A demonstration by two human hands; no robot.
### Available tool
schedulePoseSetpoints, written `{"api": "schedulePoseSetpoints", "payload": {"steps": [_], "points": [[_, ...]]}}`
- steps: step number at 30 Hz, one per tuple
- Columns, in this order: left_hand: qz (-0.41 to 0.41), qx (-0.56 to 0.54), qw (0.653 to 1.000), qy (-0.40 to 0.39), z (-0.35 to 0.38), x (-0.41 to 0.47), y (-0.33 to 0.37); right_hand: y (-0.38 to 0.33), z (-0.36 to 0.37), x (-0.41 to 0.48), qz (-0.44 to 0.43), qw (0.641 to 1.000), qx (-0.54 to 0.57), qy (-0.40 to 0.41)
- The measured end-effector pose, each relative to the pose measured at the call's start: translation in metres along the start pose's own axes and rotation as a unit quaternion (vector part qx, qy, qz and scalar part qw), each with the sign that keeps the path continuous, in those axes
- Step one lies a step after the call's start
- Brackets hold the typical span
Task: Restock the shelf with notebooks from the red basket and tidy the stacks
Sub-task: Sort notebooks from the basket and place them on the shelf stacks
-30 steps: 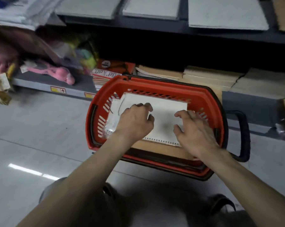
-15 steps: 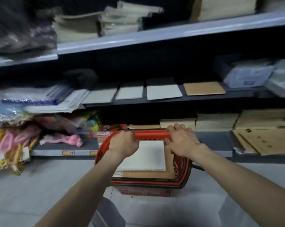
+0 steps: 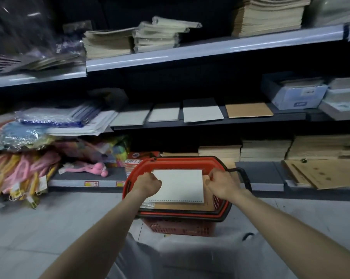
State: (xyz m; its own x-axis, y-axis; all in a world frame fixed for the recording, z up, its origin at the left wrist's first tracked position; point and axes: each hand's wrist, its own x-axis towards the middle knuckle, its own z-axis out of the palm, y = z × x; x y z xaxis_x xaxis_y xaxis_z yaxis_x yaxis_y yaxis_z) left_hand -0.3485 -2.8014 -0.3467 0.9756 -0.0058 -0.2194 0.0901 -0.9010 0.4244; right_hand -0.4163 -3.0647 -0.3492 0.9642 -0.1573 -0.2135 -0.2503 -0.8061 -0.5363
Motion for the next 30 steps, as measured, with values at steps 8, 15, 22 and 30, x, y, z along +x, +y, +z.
{"api": "schedulePoseSetpoints", "payload": {"steps": [8,15,22,30], "points": [[-0.178,-0.090,0.978,-0.063,0.055,0.087,-0.045,0.037,0.070,0.088,0.208,0.943,0.243,-0.094],[-0.253,-0.246,0.933,-0.069,0.111,0.148,-0.096,0.026,0.104,0.135,0.293,0.865,0.388,-0.127],[-0.280,-0.296,0.910,-0.081,0.081,0.124,-0.069,0.035,0.115,0.151,0.292,0.885,0.351,-0.089],[-0.180,-0.369,0.911,-0.030,0.015,0.099,-0.019,0.005,0.035,0.121,0.209,0.896,0.392,-0.022]]}}
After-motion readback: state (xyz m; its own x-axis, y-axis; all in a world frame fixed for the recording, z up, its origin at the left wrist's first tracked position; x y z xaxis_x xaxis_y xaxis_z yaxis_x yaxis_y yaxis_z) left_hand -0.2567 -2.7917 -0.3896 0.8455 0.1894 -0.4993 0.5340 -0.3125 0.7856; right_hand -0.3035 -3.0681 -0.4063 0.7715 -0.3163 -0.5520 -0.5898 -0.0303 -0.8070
